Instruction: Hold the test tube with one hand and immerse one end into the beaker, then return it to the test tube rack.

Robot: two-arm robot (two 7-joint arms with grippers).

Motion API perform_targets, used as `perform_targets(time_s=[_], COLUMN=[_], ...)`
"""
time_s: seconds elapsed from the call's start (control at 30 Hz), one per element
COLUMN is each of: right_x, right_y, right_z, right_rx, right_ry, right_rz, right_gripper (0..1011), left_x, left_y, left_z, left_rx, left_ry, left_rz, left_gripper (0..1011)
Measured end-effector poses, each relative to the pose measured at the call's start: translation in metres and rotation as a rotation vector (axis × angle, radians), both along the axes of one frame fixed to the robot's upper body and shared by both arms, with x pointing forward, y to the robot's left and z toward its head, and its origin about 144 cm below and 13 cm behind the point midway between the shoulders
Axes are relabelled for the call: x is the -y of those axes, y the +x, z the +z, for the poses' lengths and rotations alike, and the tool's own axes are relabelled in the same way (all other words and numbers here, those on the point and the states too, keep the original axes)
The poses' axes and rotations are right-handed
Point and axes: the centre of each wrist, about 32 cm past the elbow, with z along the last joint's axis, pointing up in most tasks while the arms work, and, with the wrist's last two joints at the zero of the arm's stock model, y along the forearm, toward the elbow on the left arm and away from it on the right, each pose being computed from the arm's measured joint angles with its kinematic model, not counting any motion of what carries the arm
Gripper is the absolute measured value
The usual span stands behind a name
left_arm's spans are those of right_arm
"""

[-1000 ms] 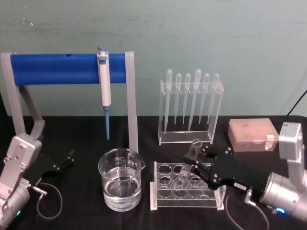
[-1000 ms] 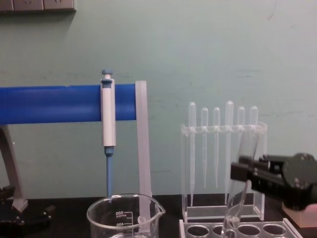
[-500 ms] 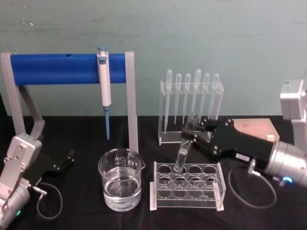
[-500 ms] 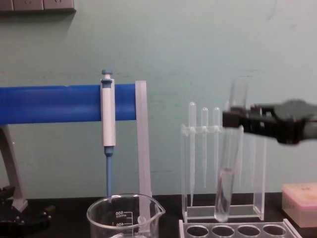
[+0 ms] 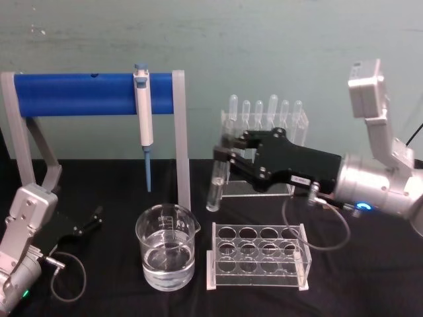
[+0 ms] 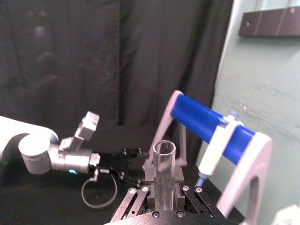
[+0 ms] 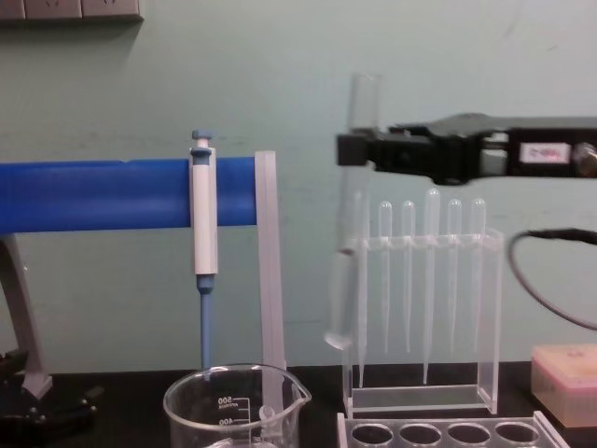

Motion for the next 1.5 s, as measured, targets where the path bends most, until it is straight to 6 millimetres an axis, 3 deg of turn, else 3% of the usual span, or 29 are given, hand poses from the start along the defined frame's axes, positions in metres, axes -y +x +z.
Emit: perform_targets(time_s=[0.43, 0.7, 0.73, 1.5], right_x=[-0.036, -0.049, -0.052, -0.051], right_y=[0.02, 0.029, 0.036, 0.039], right_z=[0.001, -0.016, -0.034, -0.08], right_rx=[-0.002, -0.016, -0.016, -0.029], right_ry=[0.018, 0.017, -0.007, -0.031], right_rz=[0.091, 0.118, 0.148, 0.181], right_gripper=[224, 224, 224, 224], left_x=[0.0, 0.0, 0.0, 0.0], left_y=[0.0, 0.0, 0.0, 0.0], left_z=[0.0, 0.0, 0.0, 0.0], left_rx=[0.0, 0.0, 0.0, 0.0], left_ry=[0.0, 0.0, 0.0, 0.0], left_rz=[0.0, 0.0, 0.0, 0.0], left_gripper=[1000, 1000, 1000, 1000])
